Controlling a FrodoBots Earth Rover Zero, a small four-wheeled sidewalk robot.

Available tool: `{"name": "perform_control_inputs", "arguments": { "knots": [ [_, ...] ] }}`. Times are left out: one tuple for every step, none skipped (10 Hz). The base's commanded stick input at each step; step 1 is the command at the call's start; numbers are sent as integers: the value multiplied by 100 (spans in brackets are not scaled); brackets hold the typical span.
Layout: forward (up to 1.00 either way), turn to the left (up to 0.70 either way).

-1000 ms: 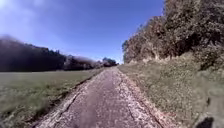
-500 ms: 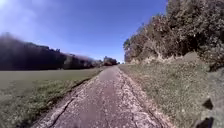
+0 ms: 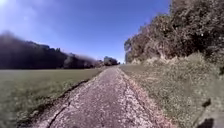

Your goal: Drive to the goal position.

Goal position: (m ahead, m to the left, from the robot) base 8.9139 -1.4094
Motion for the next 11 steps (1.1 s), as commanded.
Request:
{"name": "perform_control_inputs", "arguments": {
  "knots": [
    [70,0],
    [70,0],
    [70,0],
    [70,0],
    [70,0],
    [70,0],
    [70,0],
    [70,0],
    [70,0],
    [70,0],
    [70,0]
  ]
}}
